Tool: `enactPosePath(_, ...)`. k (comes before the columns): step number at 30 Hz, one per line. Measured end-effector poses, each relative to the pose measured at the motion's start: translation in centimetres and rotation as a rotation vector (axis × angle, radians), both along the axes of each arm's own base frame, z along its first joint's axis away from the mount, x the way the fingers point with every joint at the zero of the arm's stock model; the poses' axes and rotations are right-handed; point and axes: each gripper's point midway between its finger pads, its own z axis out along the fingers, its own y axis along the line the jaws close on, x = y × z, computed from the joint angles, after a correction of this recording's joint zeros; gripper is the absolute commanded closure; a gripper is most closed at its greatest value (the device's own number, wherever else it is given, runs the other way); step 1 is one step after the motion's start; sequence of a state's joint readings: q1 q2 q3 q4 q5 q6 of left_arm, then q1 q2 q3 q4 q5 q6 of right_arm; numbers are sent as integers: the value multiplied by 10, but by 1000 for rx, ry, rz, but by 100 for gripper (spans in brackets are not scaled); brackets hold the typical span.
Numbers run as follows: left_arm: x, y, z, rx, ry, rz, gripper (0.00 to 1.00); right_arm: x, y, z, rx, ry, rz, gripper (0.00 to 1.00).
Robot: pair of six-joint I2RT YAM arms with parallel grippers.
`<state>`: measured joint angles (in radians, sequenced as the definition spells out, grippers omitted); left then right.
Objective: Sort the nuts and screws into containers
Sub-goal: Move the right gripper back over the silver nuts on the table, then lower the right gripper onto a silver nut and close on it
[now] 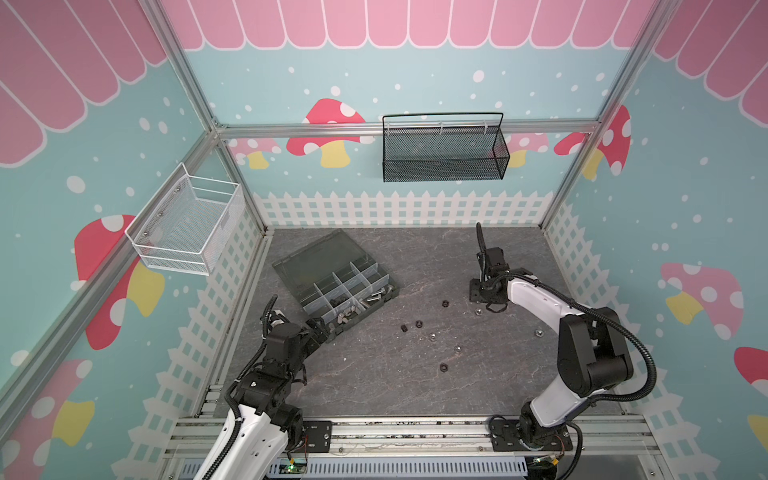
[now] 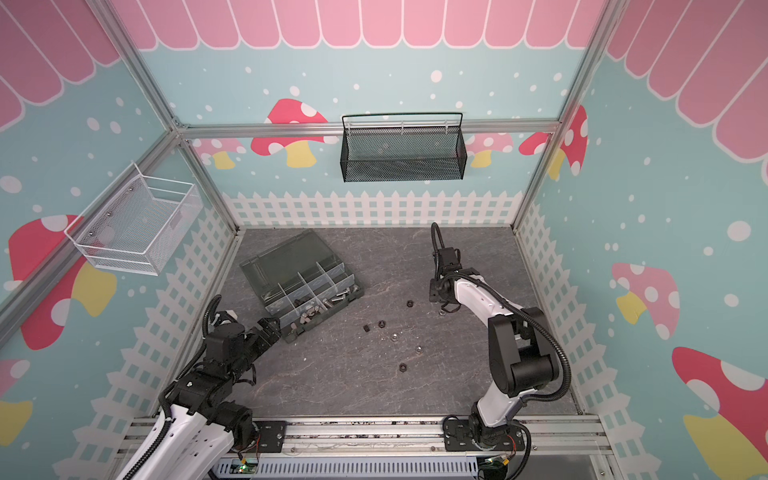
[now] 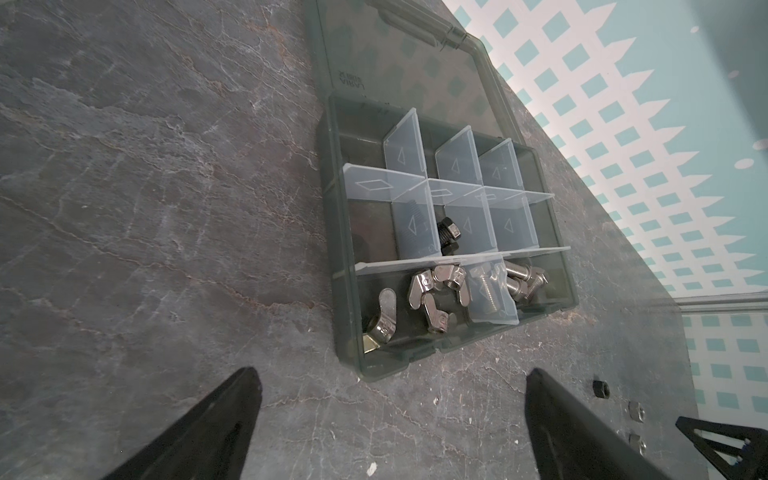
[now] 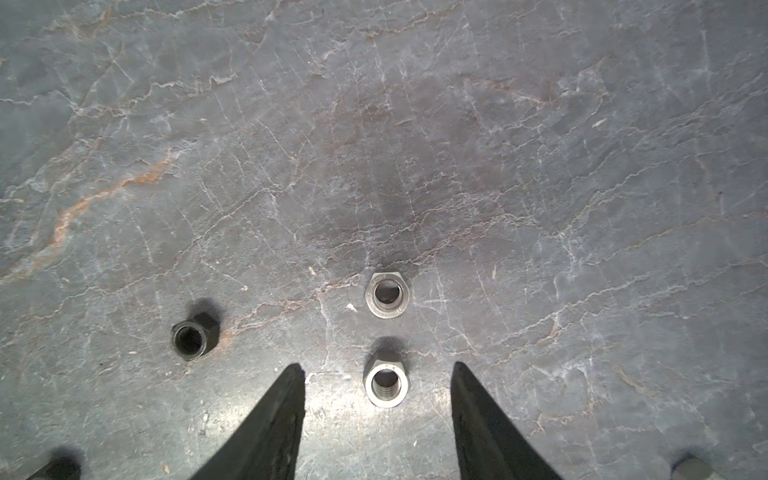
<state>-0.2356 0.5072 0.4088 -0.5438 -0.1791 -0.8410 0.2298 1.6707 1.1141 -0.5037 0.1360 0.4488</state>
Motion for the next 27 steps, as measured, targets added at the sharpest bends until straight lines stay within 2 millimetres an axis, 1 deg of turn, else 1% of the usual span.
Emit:
enactPosePath(6,1,-1,1,-4,-4,-5,0,4,-10,-27,-5,75,7,43)
enactPosePath(12,2,-2,2,-7,-8,-7,0,6,-7,-43,-5,119,38,43)
enactPosePath(22,5,-4,-3,-9,10,-14,0,4,-7,-47,-12,132,59,44)
enactPosePath(27,5,-5,-2,-10,9,-15,0,4,-7,-49,-17,140,66,46)
